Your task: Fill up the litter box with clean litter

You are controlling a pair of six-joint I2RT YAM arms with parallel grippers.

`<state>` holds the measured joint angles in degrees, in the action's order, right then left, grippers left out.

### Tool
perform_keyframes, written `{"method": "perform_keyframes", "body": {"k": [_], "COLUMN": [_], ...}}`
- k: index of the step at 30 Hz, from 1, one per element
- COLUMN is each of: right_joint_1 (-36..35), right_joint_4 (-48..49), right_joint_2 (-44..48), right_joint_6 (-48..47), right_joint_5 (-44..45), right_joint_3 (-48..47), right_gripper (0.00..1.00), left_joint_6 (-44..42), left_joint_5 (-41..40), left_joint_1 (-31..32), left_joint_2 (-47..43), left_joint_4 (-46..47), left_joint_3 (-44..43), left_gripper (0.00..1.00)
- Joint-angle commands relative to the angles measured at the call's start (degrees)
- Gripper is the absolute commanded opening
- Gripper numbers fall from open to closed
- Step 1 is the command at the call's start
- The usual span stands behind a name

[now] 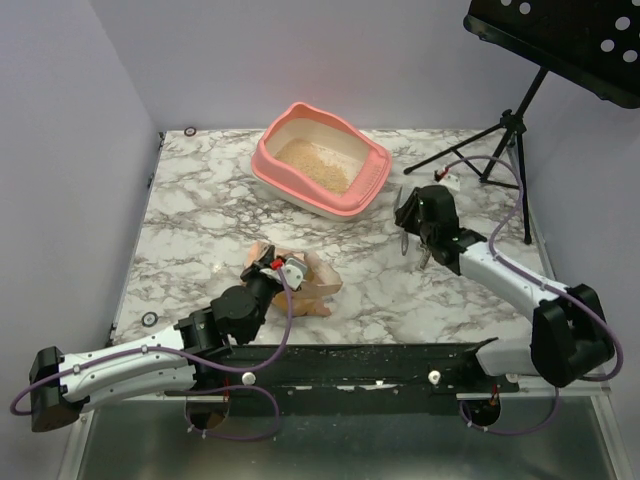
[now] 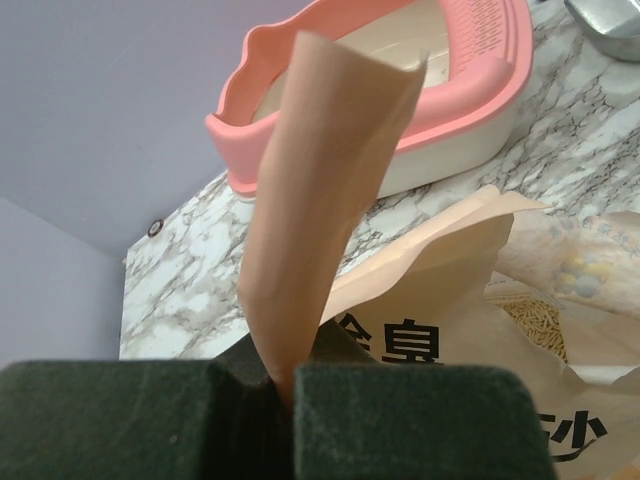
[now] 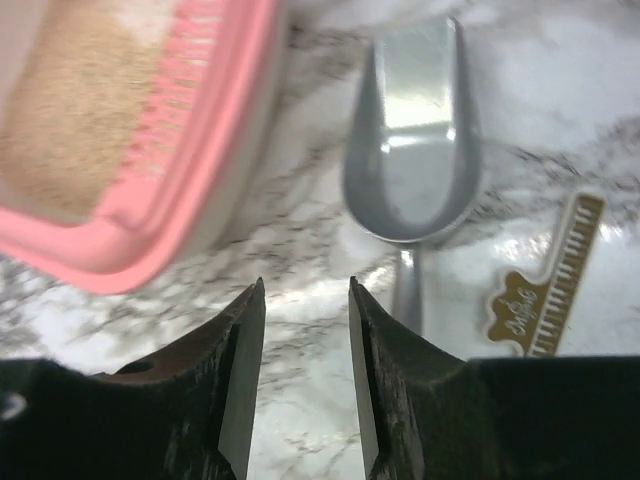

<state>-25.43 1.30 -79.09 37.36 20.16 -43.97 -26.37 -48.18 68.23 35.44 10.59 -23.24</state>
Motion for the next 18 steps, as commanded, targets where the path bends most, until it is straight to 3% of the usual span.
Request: {"method": "perform_keyframes", "body": {"k": [1,8,15,18], "right_joint_1": [-0.1,-3.1,-8.1,-8.1], "right_joint_4": [-7.5,-13.3,-13.4,-6.3], "right_joint_2": [4.3,4.8,2.6,2.4], "right_joint_6": [-12.6,-27.2,-39.4,-41.9], "right_joint_5": [-14.6,-49.4,-62.3,-65.6], "right_joint_3": [-7.0,-13.3,-12.9,-9.4], "right_gripper": [0.47,0.55,0.58,0.59], "left_joint_6": [-0.5,12.3,20.4,21.2], "left_joint_5": [-1.2,1.2,1.0,2.0], "left_joint_1": [-2.0,-8.1,-11.1,-11.1], "left_joint_2": [-0.9,-2.1,-0.9,-0.6], "left_joint_4": [5.1,-6.3,-14.2,-15.3], "left_joint_3": [-3.9,-14.0,-19.2,-19.5], "left_gripper": [0.0,0.0,0.0,0.0]}}
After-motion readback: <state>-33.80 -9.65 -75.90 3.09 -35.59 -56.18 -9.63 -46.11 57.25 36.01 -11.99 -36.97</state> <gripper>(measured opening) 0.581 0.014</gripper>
